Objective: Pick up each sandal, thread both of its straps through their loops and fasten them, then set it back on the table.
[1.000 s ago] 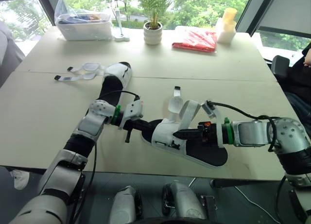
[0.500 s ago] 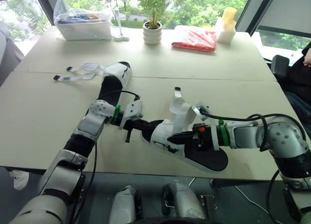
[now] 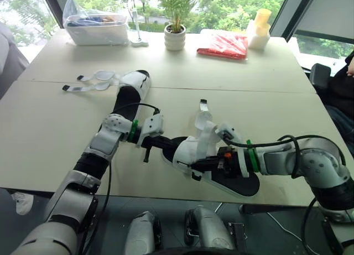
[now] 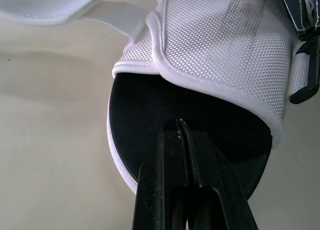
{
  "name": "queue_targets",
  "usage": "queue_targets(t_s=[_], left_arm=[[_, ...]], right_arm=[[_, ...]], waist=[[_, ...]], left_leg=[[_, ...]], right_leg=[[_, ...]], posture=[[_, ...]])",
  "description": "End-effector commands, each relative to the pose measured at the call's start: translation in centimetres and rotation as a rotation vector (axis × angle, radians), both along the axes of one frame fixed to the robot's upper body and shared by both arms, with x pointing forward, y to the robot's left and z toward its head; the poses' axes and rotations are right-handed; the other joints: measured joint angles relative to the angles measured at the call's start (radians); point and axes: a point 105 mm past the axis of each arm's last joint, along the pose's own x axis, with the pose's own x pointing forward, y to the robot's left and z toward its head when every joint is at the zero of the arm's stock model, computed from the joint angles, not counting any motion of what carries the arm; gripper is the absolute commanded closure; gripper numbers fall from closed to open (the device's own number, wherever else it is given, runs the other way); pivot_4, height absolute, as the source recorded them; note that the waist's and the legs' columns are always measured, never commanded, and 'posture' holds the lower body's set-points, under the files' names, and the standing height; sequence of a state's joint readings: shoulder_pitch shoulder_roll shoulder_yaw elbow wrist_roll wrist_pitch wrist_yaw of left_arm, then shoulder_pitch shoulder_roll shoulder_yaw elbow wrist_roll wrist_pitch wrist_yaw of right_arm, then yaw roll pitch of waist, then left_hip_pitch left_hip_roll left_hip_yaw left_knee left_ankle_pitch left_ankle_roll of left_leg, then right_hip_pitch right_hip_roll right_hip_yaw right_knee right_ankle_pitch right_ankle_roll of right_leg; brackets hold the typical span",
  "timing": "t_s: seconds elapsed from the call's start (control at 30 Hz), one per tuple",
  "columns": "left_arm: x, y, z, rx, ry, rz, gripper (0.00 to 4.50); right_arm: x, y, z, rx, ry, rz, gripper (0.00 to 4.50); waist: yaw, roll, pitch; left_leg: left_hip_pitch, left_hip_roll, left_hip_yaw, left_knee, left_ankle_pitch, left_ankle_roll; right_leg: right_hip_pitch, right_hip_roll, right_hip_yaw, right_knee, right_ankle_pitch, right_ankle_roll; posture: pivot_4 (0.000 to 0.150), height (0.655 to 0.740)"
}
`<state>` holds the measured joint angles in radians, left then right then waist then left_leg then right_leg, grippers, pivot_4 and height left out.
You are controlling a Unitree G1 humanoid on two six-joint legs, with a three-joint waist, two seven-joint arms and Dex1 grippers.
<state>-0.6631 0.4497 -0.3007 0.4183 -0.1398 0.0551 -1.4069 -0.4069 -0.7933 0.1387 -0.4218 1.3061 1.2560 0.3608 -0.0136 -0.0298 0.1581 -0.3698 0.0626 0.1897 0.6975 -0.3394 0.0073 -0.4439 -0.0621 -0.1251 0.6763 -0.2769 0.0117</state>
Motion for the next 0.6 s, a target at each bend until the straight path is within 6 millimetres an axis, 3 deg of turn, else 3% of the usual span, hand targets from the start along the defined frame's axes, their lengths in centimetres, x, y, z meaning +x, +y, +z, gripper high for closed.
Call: queue_targets(t_s=[0.03,0.1,0.2,0.37,0.47,0.6], left_arm=[[-0.1,0.4,-1.0,0.035,0.017,0.013,4.50],[-0.1,0.4,-1.1,0.036,0.020,0.010,4.50],[-0.2,0.3,-1.2,0.038,0.022,0.002,4.50],[-0.1,0.1,-1.3,0.038,0.024,-0.013,4.50],[0.2,-0.2,-1.2,0.038,0.022,-0.020,4.50],[0.2,-0.6,-1.1,0.031,0.022,-0.036,4.50]], right_arm=[[-1.0,-0.1,0.2,0.000,0.002,0.020,4.42],[-1.2,-0.1,0.9,0.021,-0.016,0.017,4.18],[-1.5,-0.9,2.4,0.041,-0.054,-0.009,3.16],[-2.7,-2.1,4.5,0.079,-0.072,-0.050,3.16],[-3.3,-2.5,3.5,0.018,-0.079,-0.092,3.16],[-5.3,-3.1,2.6,0.072,0.049,-0.166,1.80]], waist=[[0.001,0.000,0.000],[0.001,0.000,0.000],[0.002,0.000,0.000],[0.003,0.000,0.000],[0.003,0.000,0.000],[0.012,0.000,0.000]], left_leg=[[0.000,0.000,0.000,0.000,0.000,0.000],[-0.001,0.000,0.000,0.000,0.000,0.000],[-0.002,0.000,-0.001,0.000,0.000,0.000],[-0.002,0.000,-0.002,0.000,0.000,0.000],[-0.002,0.000,-0.003,0.000,0.000,0.000],[-0.003,0.000,-0.004,0.000,0.000,0.001]], right_leg=[[0.000,0.000,0.000,0.000,0.000,0.000],[0.000,0.000,-0.001,-0.001,0.000,0.000],[0.000,0.000,-0.002,-0.002,0.000,0.000],[0.000,0.000,-0.002,-0.002,0.000,0.000],[0.001,0.000,-0.002,-0.003,0.000,0.000],[0.002,0.000,-0.004,-0.006,0.000,0.000]], posture=[[0.150,0.7278],[0.150,0.7278],[0.150,0.7278],[0.150,0.7278],[0.150,0.7278],[0.150,0.7278]])
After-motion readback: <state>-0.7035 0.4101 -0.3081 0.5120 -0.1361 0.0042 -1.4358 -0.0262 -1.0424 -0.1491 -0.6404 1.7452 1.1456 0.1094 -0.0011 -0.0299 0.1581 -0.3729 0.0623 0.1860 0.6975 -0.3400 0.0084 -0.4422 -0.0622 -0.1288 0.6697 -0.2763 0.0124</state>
